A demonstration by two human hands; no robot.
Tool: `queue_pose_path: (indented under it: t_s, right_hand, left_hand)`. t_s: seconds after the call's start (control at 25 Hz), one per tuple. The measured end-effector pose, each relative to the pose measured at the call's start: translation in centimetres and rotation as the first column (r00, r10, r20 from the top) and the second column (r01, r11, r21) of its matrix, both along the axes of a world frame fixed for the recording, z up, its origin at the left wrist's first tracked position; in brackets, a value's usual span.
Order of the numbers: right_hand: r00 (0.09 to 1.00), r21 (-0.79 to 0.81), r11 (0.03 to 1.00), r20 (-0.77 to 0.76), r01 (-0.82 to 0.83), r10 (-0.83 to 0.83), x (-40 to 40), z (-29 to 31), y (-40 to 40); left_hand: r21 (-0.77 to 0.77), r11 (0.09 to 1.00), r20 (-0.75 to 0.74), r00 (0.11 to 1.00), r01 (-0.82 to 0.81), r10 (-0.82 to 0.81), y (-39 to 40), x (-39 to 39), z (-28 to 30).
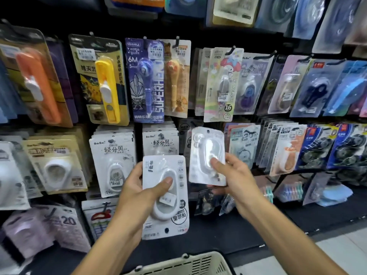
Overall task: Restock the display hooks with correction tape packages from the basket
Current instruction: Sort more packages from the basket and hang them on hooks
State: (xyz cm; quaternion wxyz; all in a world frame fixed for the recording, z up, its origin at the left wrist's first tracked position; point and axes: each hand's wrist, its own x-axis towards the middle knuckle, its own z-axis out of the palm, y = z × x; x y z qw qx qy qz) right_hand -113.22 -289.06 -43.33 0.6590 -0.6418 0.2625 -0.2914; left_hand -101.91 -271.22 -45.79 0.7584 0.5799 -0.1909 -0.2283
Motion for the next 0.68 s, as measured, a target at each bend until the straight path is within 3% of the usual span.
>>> queue_pose_path:
  t_s: [0.12, 0.28, 0.4, 0.48, 0.56, 0.6, 0.68]
  right_hand:
    - [0.996, -0.09, 0.995, -0.072, 0.041, -0.047, -0.1, 0.1, -0.8]
    - [0.988, -0.064, 0.986, -0.003, 0.156, -0.157, 0.3, -0.2, -0.2]
    - [0.989, -0.056, 0.987, 0.023, 0.148, -0.147, 0.2, -0.9, -0.1]
    - [0.983, -0.064, 0.983, -0.06, 0.171, -0.175, 0.4, -1.3, -0.2]
    - [0.937, -0.201, 0.958, -0.243, 0.204, -0.25, 0.4, -1.7, 0.0]
    - [0.934, -0.325, 0.932, -0.255, 0.161, -0.251, 0.5, -1.9, 0.6]
    - [0.994, -0.413, 0.91, -0.111, -0.029, -0.019, 0.6, -1.6, 2.1]
  left_hand:
    - [0.003, 0.999, 0.084, 0.996, -0.043, 0.042, 0.9, 0.5, 0.5]
    - [0.008, 0.997, 0.146, 0.986, -0.08, 0.078, 1.0, 0.6, 0.6]
    - [-0.043, 0.993, 0.123, 0.986, -0.106, 0.11, 0.8, 0.9, 0.8]
    - [-0.093, 0.99, 0.056, 0.992, -0.105, 0.111, 0.7, 0.8, 1.0]
    - [-0.129, 0.987, -0.034, 0.995, -0.1, 0.096, 0.7, 0.8, 1.1]
    - [-0.116, 0.99, -0.036, 0.996, -0.083, 0.079, 0.7, 0.7, 1.2]
    - [0.027, 0.999, 0.141, 0.99, 0.024, -0.027, 1.0, 0.7, 1.1]
